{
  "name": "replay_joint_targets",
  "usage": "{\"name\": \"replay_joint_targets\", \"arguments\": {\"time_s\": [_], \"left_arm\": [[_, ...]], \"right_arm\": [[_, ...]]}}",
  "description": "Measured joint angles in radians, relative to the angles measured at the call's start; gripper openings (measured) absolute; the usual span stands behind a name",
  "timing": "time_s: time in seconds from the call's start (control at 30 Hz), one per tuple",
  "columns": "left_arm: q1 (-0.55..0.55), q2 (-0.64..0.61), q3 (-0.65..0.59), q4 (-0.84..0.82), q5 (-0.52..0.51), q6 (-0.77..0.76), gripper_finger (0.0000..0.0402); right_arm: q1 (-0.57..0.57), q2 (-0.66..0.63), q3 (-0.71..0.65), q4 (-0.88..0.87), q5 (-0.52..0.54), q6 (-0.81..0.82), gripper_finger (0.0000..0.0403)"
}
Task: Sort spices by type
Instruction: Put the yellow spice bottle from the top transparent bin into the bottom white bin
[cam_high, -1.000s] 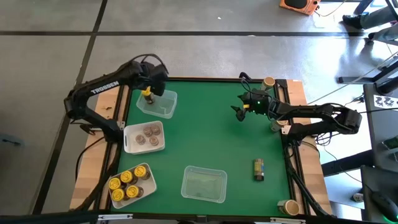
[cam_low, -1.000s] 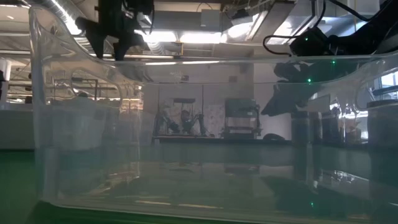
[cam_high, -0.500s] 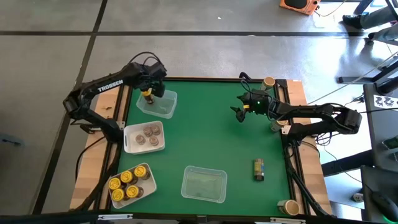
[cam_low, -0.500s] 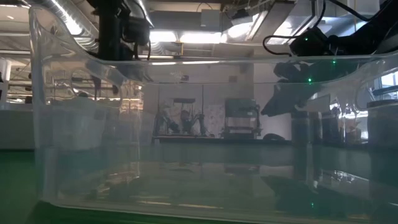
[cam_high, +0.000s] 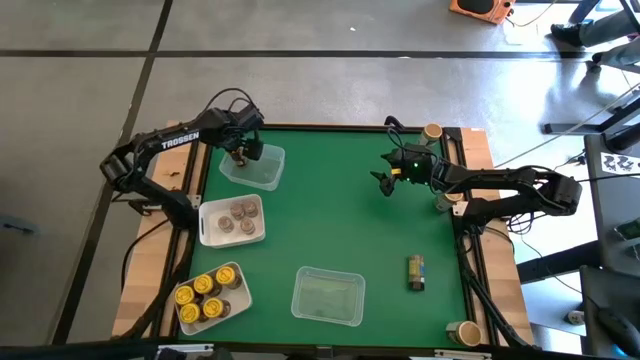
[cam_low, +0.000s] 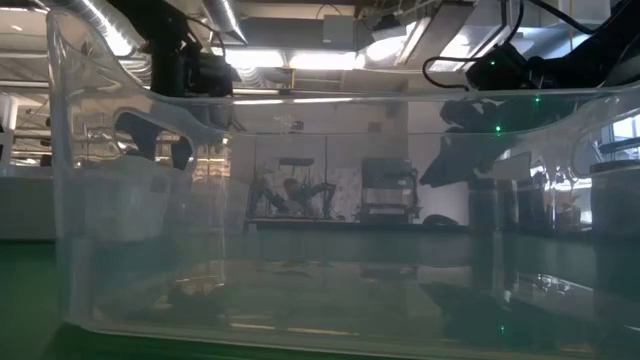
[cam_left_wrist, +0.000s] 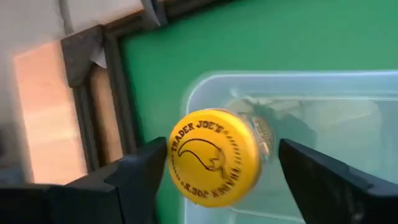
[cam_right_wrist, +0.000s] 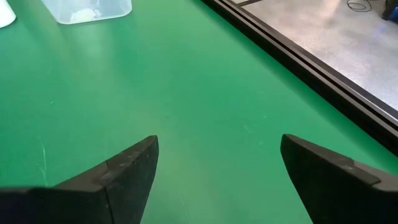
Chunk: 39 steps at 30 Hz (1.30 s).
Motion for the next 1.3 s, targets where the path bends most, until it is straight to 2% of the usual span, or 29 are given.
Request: {"name": "replay_joint_targets", "arguments": {"time_s": [0.07, 0.4, 0.67, 0.87, 1.1, 1.3], "left_arm": [[0.004, 0.005, -0.014, 0.015, 0.029, 0.002, 0.0305], [-0.003, 0.004, -0.014, 0.063, 0.043, 0.011, 0.0301], [-0.003, 0.004, -0.012, 0.055, 0.088, 0.037, 0.0229], [-0.026, 0.004, -0.011, 0.071, 0.085, 0.101, 0.0225], [-0.120, -0.015, 0.044, 0.050, 0.095, 0.104, 0.0226], [-0.261, -0.065, 0.150, 0.000, 0.092, 0.054, 0.0226]], "right_arm": [[0.000, 0.000, 0.000, 0.001, 0.000, 0.000, 0.0337], [0.000, 0.000, 0.000, 0.001, 0.000, 0.000, 0.0337], [0.000, 0.000, 0.000, 0.000, 0.000, 0.000, 0.0337], [0.000, 0.000, 0.000, 0.000, 0.000, 0.000, 0.0337], [0.000, 0.000, 0.000, 0.000, 0.000, 0.000, 0.0337], [0.000, 0.000, 0.000, 0.001, 0.000, 0.003, 0.0337]]}}
